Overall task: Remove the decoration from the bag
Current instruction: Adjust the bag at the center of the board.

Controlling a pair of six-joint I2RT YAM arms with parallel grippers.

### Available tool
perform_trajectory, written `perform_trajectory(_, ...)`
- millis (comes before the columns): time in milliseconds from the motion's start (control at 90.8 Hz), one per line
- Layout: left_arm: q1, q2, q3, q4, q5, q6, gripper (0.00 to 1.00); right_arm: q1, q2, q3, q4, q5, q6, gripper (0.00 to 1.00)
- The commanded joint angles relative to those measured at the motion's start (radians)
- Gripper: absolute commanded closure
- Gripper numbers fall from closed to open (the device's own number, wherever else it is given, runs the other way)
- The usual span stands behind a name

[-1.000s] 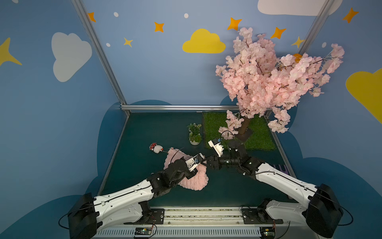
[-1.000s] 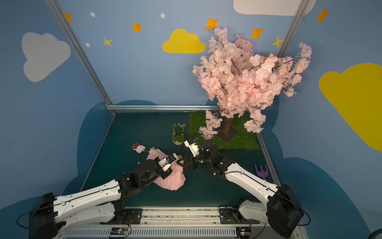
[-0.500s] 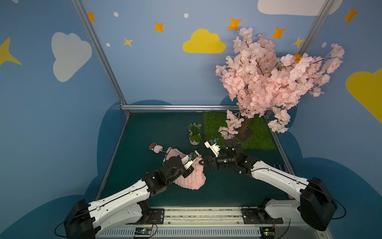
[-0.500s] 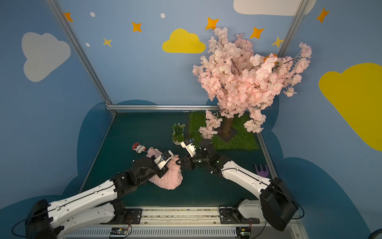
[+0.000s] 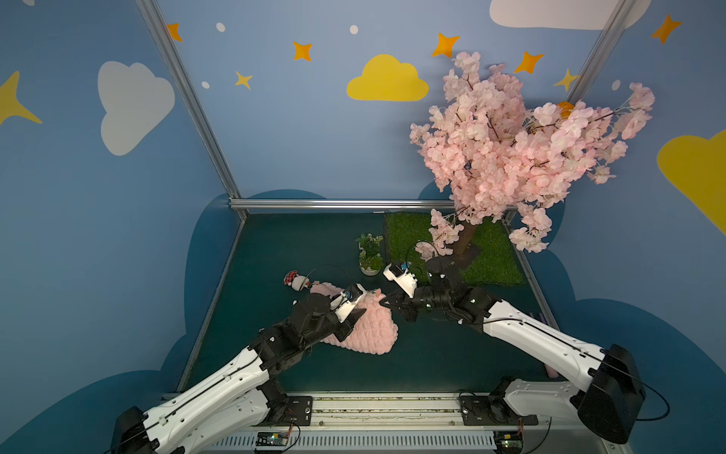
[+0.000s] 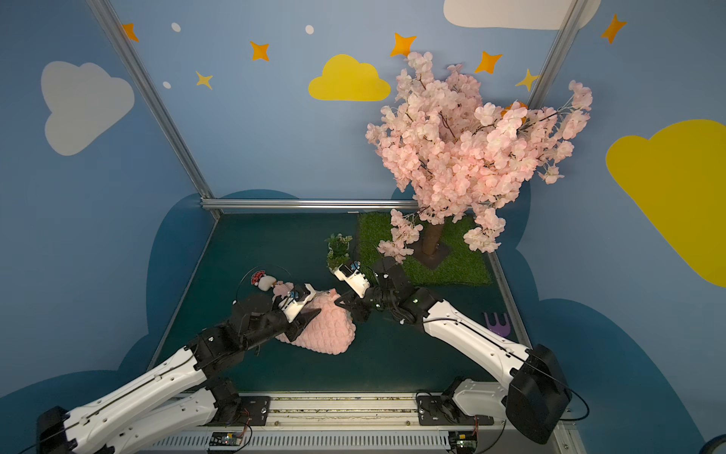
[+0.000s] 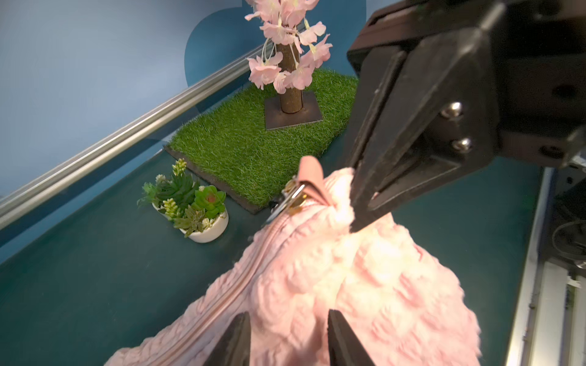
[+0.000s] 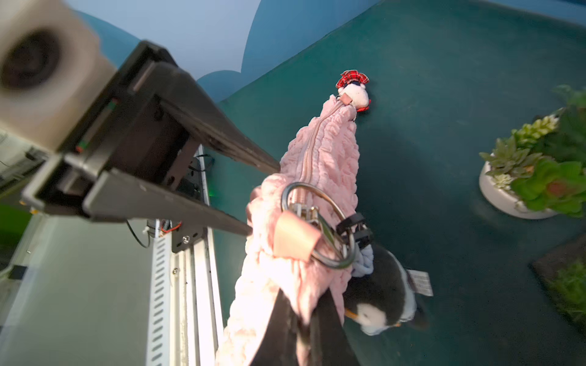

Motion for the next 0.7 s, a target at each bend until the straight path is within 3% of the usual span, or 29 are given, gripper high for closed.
perform_trajectory(0, 0.067, -0.004, 0.062, -0.067, 0.170, -0.140, 0.58, 0.002, -0.042, 0.048, -0.035, 0.037, -0.126, 1.00)
perform_trajectory(143, 0.089, 0.017, 0.077, -0.013, 0.228, -0.399, 0.59, 0.008, -0.044, 0.059, -0.042, 0.024, -0.140, 1.00)
perform_trajectory(341, 0.057, 0.062, 0.040, 0.095, 0.248, -0.837, 0.60, 0.032, -0.104, -0.087, 0.005, 0.051, -0.104, 1.00)
perform_trajectory(694, -0.028, 0.150, 0.119, -0.001, 0.214, -1.201, 0.60, 0.092, -0.186, -0.231, 0.049, 0.090, -0.076, 1.00)
